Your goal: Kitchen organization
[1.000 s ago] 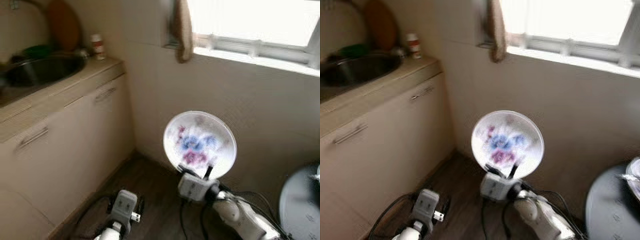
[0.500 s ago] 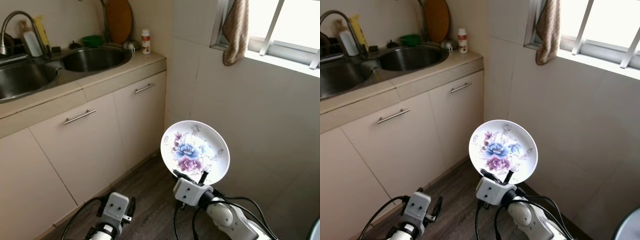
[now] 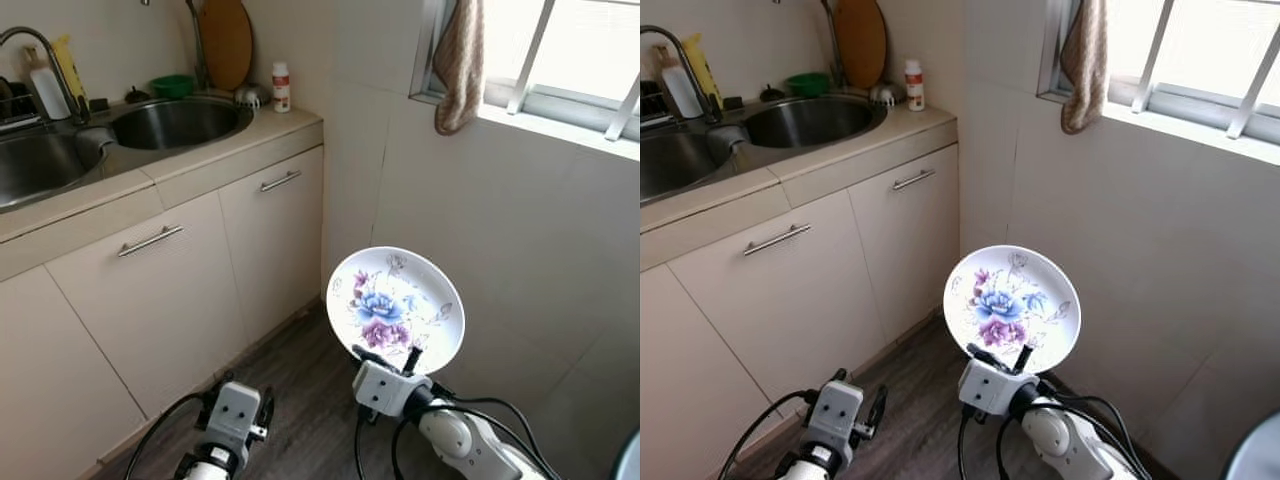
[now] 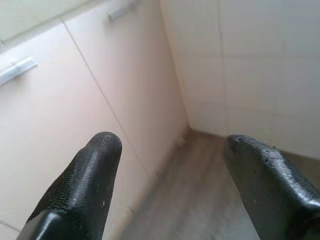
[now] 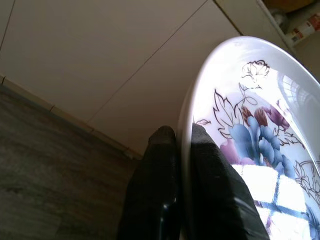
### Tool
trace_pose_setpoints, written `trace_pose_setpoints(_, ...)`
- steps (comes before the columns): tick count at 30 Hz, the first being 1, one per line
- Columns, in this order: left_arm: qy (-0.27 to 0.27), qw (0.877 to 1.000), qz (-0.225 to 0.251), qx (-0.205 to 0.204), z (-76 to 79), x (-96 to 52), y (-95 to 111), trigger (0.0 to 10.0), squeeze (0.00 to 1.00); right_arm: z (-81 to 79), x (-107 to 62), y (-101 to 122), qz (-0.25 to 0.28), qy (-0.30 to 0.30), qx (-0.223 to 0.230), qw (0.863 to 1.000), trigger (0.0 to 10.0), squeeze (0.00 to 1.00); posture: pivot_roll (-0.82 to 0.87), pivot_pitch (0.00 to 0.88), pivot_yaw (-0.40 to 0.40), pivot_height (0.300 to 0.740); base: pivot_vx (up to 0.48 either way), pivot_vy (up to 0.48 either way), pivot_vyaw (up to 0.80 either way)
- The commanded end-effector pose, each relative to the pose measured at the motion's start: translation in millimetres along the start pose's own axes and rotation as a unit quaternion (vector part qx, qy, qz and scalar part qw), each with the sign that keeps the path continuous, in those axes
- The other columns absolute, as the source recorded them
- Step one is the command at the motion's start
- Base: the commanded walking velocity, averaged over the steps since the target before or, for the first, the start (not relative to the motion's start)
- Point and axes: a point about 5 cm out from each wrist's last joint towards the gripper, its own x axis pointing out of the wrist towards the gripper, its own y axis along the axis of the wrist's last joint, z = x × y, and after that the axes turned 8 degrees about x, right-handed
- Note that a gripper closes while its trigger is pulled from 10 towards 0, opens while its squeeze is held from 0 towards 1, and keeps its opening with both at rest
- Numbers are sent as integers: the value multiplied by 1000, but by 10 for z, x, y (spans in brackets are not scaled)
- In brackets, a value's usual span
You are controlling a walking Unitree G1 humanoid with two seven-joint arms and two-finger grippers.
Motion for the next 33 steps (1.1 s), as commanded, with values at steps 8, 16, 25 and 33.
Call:
trace_pose_setpoints(8, 48, 997, 61, 5, -218, 144, 297, 10000, 0, 234, 68, 178, 44, -54, 2, 998, 10000, 0, -25, 0, 3, 740, 292, 0, 0)
trace_pose_setpoints(16, 97, 984, 149, 23, -455, 287, 755, 10000, 0, 492, 150, 539, 111, -114, 7, 987, 10000, 0, -25, 0, 8, 740, 292, 0, 0)
trace_pose_setpoints(25, 119, 975, 185, 19, -597, 417, 1051, 10000, 0, 535, 209, 925, 180, -94, -29, 979, 10000, 0, -25, 0, 13, 740, 286, 0, 800)
trace_pose_setpoints(33, 125, 975, 181, 20, -611, 420, 1072, 10000, 0, 453, 194, 958, 191, -63, -49, 978, 10000, 0, -17, 0, 6, 740, 285, 0, 800)
